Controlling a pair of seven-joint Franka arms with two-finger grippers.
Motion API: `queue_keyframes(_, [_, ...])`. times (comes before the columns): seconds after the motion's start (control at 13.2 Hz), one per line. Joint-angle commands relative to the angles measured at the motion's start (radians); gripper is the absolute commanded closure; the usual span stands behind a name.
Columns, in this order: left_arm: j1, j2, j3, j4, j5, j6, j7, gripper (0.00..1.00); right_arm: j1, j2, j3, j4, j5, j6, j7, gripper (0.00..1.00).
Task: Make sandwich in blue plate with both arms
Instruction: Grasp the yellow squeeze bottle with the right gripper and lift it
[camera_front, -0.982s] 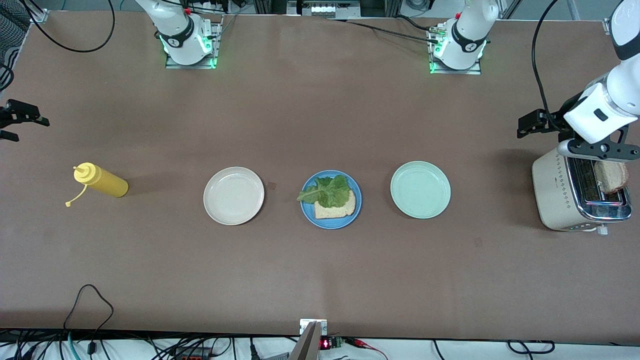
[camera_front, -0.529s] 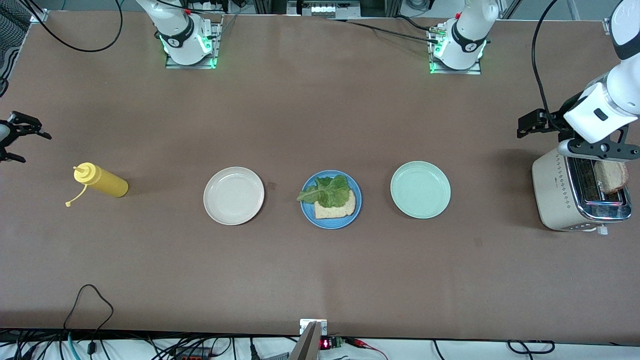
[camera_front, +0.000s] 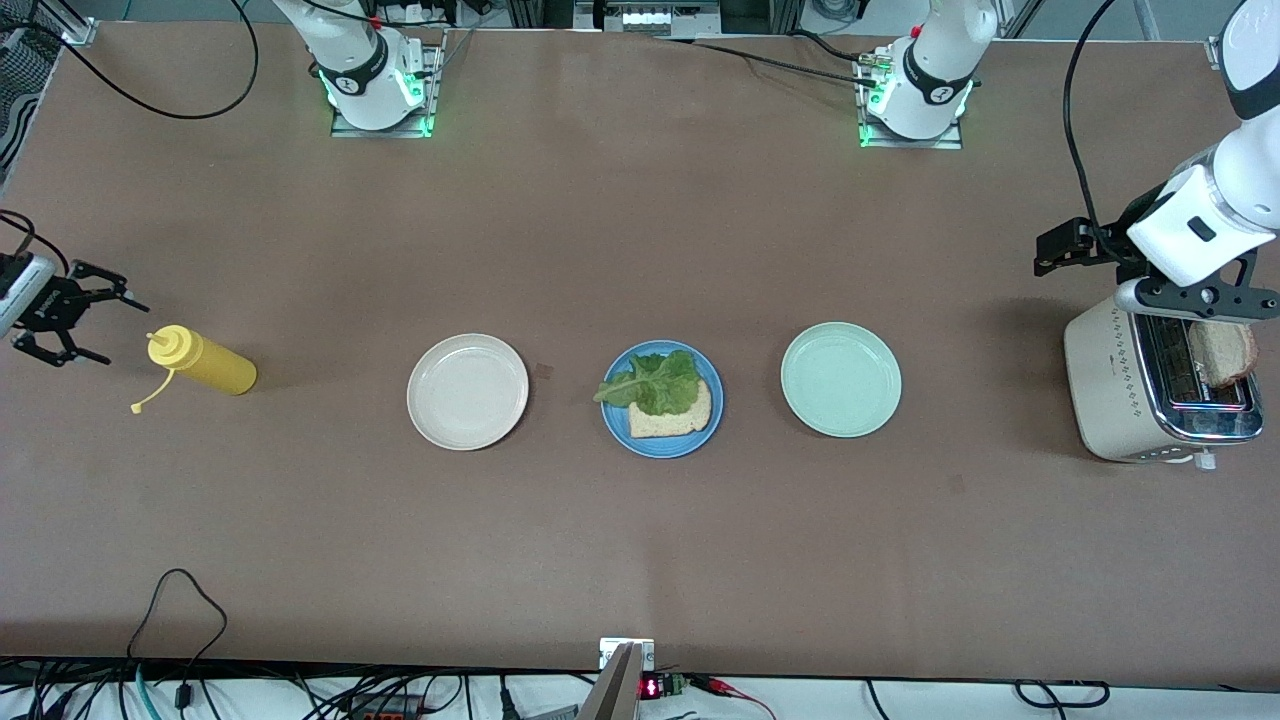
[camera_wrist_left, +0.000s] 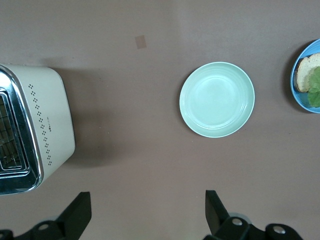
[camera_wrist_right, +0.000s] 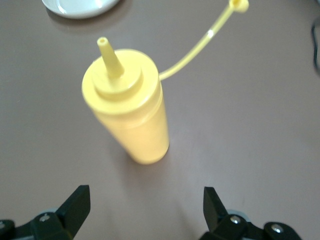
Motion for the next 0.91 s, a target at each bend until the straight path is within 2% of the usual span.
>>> queue_keyframes(0.0, [0.007,-0.011,-0.007,0.005,-0.015,-0.017,-0.005,0.0,-0.032,0.059,0.031,0.009,0.124,-0.007,-0.166,0.0])
queue_keyframes(0.15, [0.007,-0.011,-0.005,0.005,-0.015,-0.017,-0.007,0.0,-0.069,0.103,0.058,0.019,0.178,-0.047,-0.22,0.0])
queue_keyframes(0.45, [0.007,-0.011,-0.005,0.005,-0.015,-0.017,-0.007,0.0,-0.1,0.191,0.062,0.064,0.328,-0.168,-0.393,0.0])
queue_keyframes(0.83, [0.007,-0.011,-0.005,0.005,-0.015,-0.024,-0.007,0.0,-0.126,0.29,0.069,0.15,0.366,-0.256,-0.438,0.0])
